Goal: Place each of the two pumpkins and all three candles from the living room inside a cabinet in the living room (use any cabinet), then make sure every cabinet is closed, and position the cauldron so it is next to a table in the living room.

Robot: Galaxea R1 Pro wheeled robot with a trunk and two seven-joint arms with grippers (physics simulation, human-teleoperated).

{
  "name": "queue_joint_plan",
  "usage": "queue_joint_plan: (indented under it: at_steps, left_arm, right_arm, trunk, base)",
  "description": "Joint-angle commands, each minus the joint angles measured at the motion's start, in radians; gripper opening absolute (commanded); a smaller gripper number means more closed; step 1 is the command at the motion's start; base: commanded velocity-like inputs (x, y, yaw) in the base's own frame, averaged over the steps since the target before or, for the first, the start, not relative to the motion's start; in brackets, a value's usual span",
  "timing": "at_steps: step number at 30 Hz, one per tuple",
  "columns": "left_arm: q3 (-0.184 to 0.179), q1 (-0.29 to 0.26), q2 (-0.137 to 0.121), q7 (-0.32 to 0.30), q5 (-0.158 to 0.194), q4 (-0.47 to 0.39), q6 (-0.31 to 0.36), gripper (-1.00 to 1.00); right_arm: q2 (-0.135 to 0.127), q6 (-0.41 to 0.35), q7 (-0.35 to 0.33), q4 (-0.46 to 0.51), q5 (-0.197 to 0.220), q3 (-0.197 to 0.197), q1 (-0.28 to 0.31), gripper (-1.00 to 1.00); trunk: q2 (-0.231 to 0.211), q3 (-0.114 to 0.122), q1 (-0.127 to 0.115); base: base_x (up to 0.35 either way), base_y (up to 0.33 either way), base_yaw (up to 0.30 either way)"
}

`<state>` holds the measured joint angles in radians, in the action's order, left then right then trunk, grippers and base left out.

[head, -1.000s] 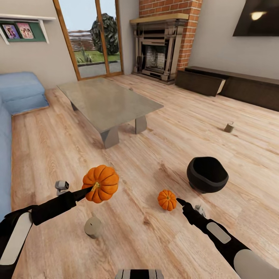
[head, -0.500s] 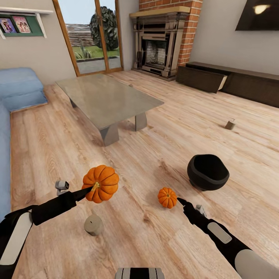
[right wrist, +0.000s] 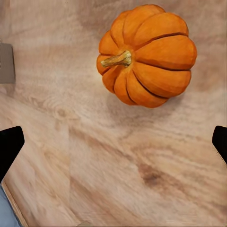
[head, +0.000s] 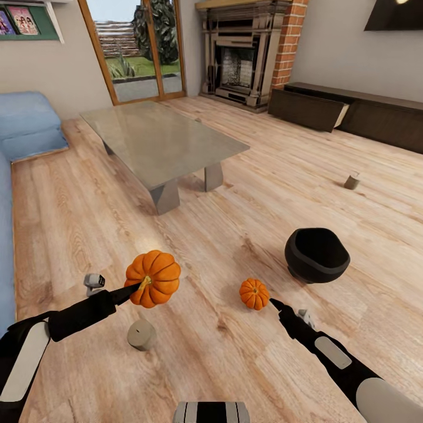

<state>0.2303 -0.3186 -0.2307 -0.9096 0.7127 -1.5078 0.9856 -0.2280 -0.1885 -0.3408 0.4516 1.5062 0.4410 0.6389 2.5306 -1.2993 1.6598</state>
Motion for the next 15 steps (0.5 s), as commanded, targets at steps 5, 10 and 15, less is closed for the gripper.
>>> queue_joint_plan:
  at_steps: [5, 10, 15]
  left_arm:
    - [0.001, -0.001, 0.001, -0.003, 0.001, 0.0, 0.004, -1.0]
    - [0.0, -0.001, 0.001, -0.003, 0.001, 0.0, 0.004, -1.0]
    - [0.0, -0.001, 0.002, -0.003, 0.001, 0.0, 0.003, -1.0]
  right_arm:
    - [-0.003, 0.006, -0.008, 0.002, 0.009, 0.005, 0.002, 1.0]
    - [-0.007, -0.004, -0.072, 0.003, 0.007, 0.006, 0.005, 1.0]
    - [-0.014, -0.007, -0.111, 0.002, 0.009, 0.006, 0.007, 1.0]
  trunk:
    - [0.0, -0.001, 0.0]
    - [0.0, -0.001, 0.0]
    - [0.001, -0.012, 0.001]
  base:
    - [0.0, 0.0, 0.0]
    - [0.0, 0.0, 0.0]
    - [0.0, 0.0, 0.0]
